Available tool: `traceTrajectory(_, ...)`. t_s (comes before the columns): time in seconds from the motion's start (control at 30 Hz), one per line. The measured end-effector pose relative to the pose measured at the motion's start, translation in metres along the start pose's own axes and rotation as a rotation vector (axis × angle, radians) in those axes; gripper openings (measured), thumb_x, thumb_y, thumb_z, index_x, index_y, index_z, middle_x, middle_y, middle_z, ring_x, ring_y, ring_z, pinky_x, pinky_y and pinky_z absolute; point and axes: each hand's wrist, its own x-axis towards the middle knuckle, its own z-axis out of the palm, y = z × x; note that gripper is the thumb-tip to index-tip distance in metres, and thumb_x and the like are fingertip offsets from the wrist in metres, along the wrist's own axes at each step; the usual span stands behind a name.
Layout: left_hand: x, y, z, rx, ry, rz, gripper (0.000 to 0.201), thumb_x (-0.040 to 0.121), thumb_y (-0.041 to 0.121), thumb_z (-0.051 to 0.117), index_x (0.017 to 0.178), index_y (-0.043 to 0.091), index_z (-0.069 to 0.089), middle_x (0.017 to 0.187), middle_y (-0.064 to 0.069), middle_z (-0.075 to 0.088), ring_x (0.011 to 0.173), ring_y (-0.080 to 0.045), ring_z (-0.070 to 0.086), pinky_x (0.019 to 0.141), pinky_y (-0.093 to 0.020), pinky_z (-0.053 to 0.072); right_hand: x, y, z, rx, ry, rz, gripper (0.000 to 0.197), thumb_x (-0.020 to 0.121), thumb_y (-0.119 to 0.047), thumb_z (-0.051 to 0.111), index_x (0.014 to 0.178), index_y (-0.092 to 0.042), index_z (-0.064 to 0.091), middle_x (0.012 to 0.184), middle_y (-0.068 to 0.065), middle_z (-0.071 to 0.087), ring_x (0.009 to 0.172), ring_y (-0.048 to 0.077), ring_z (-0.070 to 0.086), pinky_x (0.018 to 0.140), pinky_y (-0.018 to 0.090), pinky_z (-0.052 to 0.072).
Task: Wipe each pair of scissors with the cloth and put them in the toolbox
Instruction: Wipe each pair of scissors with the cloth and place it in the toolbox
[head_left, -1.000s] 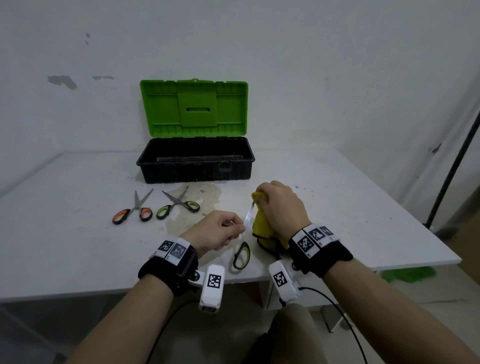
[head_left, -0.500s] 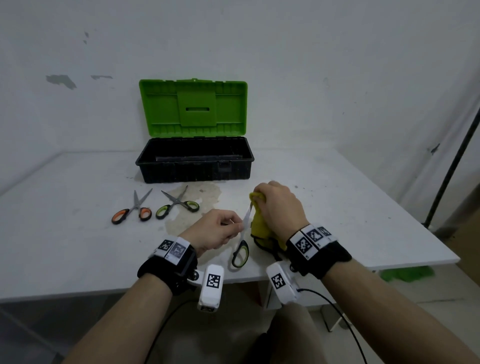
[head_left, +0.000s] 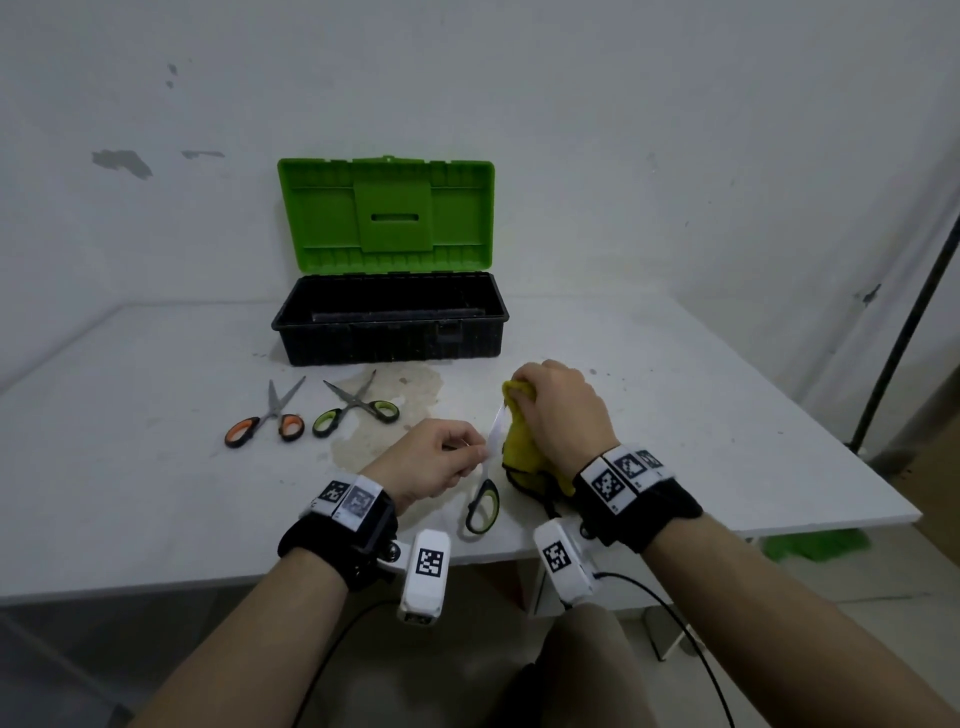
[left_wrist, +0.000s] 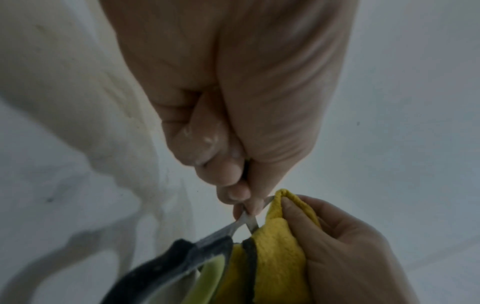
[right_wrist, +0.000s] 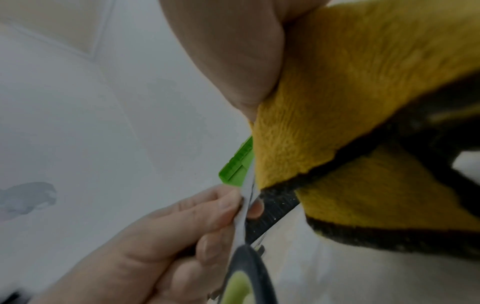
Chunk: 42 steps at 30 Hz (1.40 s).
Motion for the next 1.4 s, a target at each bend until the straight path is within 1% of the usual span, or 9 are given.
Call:
traceTrajectory(0.17,-0.001,-0.002,-0.006,-0.064,0.060,-0.069,0.014,0.098,0.016,0.058,0.088,0.010,0.066,0.064,0.000,0.050,0.045,-0.008,0.036,0.039,-0.019,0.025,-0.003,0.005,-0.008,0.127,0.045,-0.002,0.019,0.095,-0.033,0.055,0.103,-0.021,0.067,0.099,0.000,0.062,0.090,0.020,0.057,0.079,0.038,0.052)
traceTrajectory(0.33,0.004,0.005,-0.005,-0.179,0.077,-0.099,0.017,0.100,0.013,0.051,0.087,0.008,0.060,0.065,-0.002,0.048,0.044,-0.009,0.032,0.037,-0.018,0.020,-0.022,0.001,-0.005,0.108,-0.068,-0.152,0.022,0.093,-0.035,0.059,0.107,-0.021,0.067,0.100,-0.002,0.063,0.092,0.017,0.058,0.079,0.034,0.051)
traceTrajectory(0.43,0.006,0.009,0.001,-0.237,0.074,-0.114,0.020,0.101,0.012,0.047,0.085,0.009,0.058,0.065,-0.002,0.049,0.043,-0.009,0.030,0.037,-0.018,0.018,-0.024,-0.002,-0.001,0.068,-0.106,-0.170,0.021,0.093,-0.037,0.058,0.106,-0.022,0.068,0.100,-0.003,0.061,0.089,0.018,0.057,0.074,0.034,0.051)
traceTrajectory(0.57,0.006,0.009,0.004,-0.240,0.060,-0.089,0.020,0.101,0.009,0.046,0.087,0.007,0.059,0.062,0.000,0.049,0.043,-0.008,0.030,0.037,-0.019,0.018,-0.022,-0.007,0.004,-0.013,-0.123,-0.213,0.019,0.096,-0.033,0.054,0.104,-0.022,0.068,0.099,-0.003,0.057,0.087,0.020,0.059,0.068,0.032,0.048)
traceTrajectory(0.7,0.006,0.006,0.003,-0.206,0.082,-0.053,0.020,0.100,0.007,0.046,0.086,0.006,0.060,0.061,0.002,0.050,0.044,-0.008,0.032,0.039,-0.020,0.020,-0.030,-0.012,0.010,-0.083,-0.212,-0.284,0.022,0.098,-0.027,0.051,0.112,-0.018,0.065,0.103,0.002,0.055,0.088,0.024,0.060,0.069,0.031,0.049)
traceTrajectory(0.83,0.005,0.002,0.004,-0.193,0.122,-0.048,0.026,0.100,0.007,0.048,0.077,0.010,0.058,0.057,0.003,0.049,0.043,-0.008,0.033,0.039,-0.020,0.021,-0.043,-0.012,0.008,-0.090,-0.324,-0.392,0.022,0.095,-0.026,0.052,0.113,-0.022,0.063,0.101,0.002,0.057,0.087,0.022,0.060,0.071,0.035,0.052)
traceTrajectory(1.03,0.005,0.002,0.010,-0.193,0.090,-0.045,0.026,0.101,0.010,0.048,0.078,0.010,0.059,0.059,0.002,0.049,0.044,-0.008,0.032,0.040,-0.022,0.020,-0.028,-0.011,0.002,-0.098,-0.227,-0.299,0.024,0.097,-0.033,0.050,0.106,-0.019,0.067,0.099,0.001,0.057,0.087,0.023,0.060,0.071,0.035,0.052)
traceTrajectory(1.23,0.006,0.000,0.005,-0.195,0.189,-0.060,0.021,0.100,0.010,0.048,0.086,0.006,0.063,0.063,0.000,0.051,0.044,-0.008,0.034,0.041,-0.021,0.023,-0.041,-0.012,0.005,-0.145,-0.359,-0.355,0.021,0.096,-0.029,0.050,0.107,-0.020,0.065,0.101,0.000,0.057,0.088,0.023,0.060,0.073,0.037,0.054)
traceTrajectory(1.4,0.005,0.001,0.008,-0.266,0.132,-0.068,0.017,0.101,0.009,0.048,0.093,0.001,0.060,0.065,-0.002,0.050,0.047,-0.008,0.033,0.041,-0.018,0.023,-0.034,-0.011,0.005,-0.068,-0.218,-0.304,0.024,0.098,-0.033,0.050,0.107,-0.019,0.067,0.101,0.001,0.058,0.088,0.020,0.059,0.071,0.032,0.051)
